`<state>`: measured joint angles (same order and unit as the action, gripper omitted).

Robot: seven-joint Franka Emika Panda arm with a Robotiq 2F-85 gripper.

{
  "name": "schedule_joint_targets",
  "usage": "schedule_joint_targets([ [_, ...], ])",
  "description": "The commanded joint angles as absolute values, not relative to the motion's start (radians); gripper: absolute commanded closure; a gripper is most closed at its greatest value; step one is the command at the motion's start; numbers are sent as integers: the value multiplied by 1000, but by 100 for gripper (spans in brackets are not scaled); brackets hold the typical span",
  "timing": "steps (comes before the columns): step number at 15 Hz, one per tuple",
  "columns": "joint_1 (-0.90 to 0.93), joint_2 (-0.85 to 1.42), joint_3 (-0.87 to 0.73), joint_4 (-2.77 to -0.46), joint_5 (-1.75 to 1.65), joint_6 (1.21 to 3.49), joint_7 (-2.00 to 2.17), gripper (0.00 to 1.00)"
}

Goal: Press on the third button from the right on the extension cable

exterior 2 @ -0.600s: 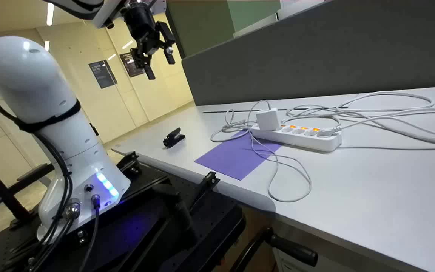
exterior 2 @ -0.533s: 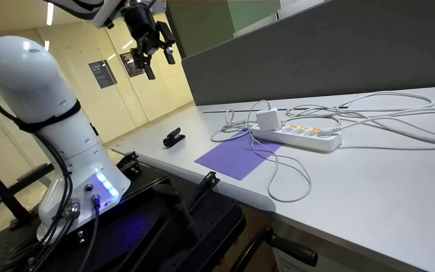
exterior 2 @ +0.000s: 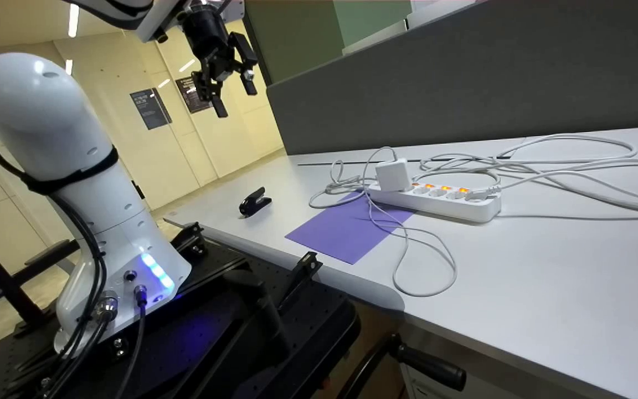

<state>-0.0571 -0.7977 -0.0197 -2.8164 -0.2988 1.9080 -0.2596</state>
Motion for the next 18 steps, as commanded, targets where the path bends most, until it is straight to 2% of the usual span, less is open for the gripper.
schedule_joint_targets([
  [1, -38, -798, -37, -2814, -310, 1902, -248, 0],
  [6, -76, -807, -45, -2800, -319, 2018, -166, 0],
  [12, -161, -665, -133, -2720, -283, 2335, -127, 0],
  [16, -48, -538, -231, -2652, -127, 2430, -312, 0],
  [18, -6, -496, -247, -2607, -41, 2371, -382, 0],
])
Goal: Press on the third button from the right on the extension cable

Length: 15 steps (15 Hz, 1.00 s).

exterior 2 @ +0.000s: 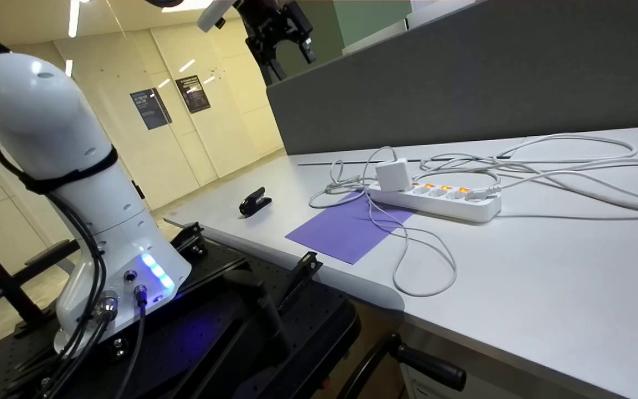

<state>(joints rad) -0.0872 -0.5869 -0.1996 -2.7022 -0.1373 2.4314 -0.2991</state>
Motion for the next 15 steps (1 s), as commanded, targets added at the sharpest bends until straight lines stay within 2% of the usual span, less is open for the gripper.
schedule_joint_targets([
  [1, -61, -558, -212, -2680, -88, 2420, -342, 0],
  [8, -44, -423, -249, -2580, -23, 2422, -361, 0],
  [15, -79, -94, -335, -2320, 178, 2391, -393, 0],
])
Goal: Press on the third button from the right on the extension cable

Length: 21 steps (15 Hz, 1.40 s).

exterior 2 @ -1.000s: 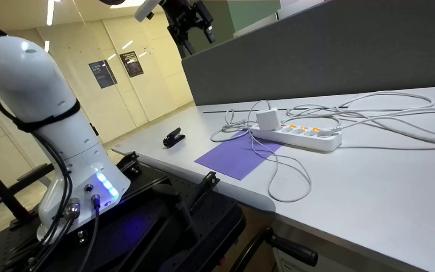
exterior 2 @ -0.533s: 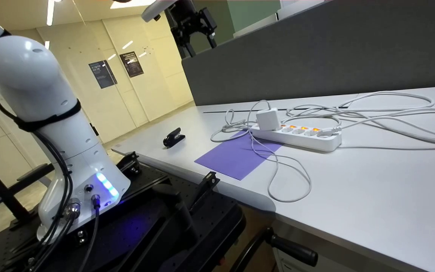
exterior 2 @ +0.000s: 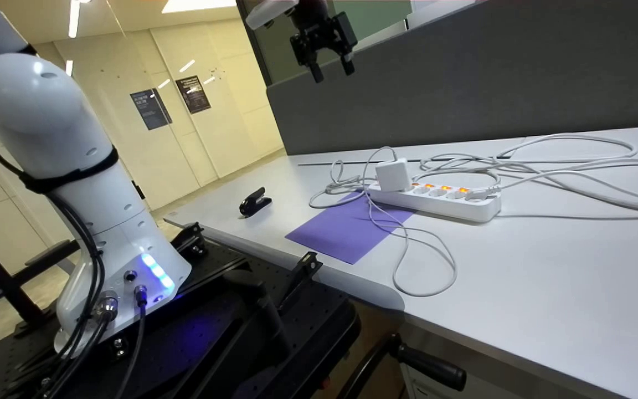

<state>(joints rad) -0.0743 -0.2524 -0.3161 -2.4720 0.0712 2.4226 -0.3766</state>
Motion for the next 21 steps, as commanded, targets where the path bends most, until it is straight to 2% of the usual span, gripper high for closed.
schedule_joint_targets([
  [1, -87, -55, -332, -2281, 215, 2378, -407, 0],
  [7, -166, 183, -257, -2010, 226, 2236, -421, 0],
  [8, -172, 103, -245, -2122, 210, 2317, -416, 0],
  [13, -205, 176, -214, -2058, 219, 2320, -415, 0],
  [21, -355, 311, -194, -2022, 476, 2325, -442, 0],
])
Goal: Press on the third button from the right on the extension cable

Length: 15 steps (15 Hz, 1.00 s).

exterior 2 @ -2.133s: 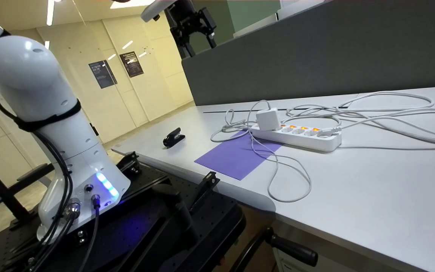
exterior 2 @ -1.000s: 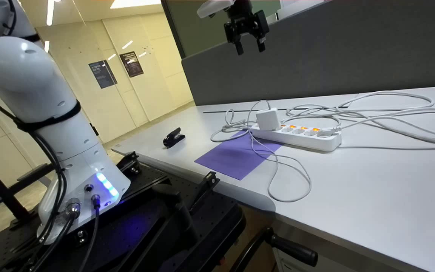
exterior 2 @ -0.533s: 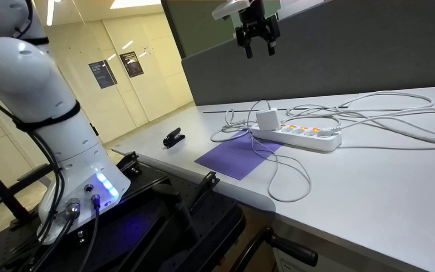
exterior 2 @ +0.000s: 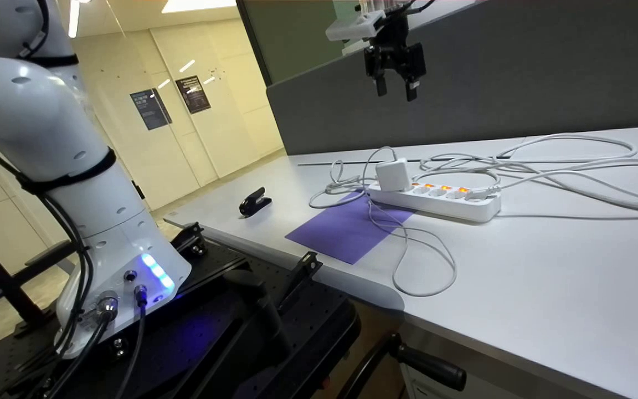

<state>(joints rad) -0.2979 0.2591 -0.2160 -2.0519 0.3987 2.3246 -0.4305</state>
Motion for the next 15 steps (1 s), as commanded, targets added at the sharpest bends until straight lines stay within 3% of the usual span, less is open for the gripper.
schedule_joint_targets([
  [1, -374, 332, -185, -2014, 503, 2319, -471, 0],
  [7, -432, 457, -152, -1930, 542, 2335, -449, 0],
  [15, -410, 412, -145, -2011, 479, 2402, -462, 0],
])
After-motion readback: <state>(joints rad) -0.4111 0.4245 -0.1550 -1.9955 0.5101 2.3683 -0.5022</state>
